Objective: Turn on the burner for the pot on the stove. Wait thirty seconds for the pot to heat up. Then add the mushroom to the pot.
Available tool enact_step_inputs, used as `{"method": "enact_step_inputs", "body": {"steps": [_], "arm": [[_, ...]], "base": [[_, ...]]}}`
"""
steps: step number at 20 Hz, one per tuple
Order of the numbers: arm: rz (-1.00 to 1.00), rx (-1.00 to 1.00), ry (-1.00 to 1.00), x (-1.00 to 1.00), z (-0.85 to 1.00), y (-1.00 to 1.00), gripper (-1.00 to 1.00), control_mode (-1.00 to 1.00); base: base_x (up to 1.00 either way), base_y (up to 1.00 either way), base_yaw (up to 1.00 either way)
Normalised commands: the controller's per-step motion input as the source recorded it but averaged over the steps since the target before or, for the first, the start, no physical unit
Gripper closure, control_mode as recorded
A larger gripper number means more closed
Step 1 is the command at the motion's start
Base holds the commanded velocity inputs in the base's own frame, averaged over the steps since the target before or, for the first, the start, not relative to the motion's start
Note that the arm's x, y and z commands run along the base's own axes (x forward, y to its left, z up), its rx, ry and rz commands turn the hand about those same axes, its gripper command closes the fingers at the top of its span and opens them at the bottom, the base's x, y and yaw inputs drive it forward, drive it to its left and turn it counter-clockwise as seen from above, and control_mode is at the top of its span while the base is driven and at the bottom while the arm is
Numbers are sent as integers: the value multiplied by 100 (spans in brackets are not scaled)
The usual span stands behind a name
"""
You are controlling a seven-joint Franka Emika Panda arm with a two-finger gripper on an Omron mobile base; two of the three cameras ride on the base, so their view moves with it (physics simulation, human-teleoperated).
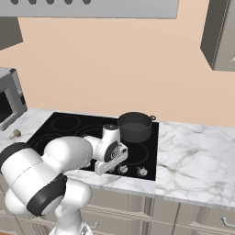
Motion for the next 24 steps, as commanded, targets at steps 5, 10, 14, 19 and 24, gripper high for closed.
{"method": "enact_step_inputs", "body": {"steps": [5, 10, 14, 19, 24], "arm": [[0, 0, 0, 0, 0, 0, 100, -100], [0, 0, 0, 0, 0, 0, 100, -100], [0, 0, 0, 0, 0, 0, 100, -100], [0, 0, 0, 0, 0, 0, 100, -100], [0, 0, 0, 0, 0, 0, 100, -100]], "base": [[0, 0, 0], [0, 0, 0], [0, 0, 0], [0, 0, 0], [0, 0, 0]]}}
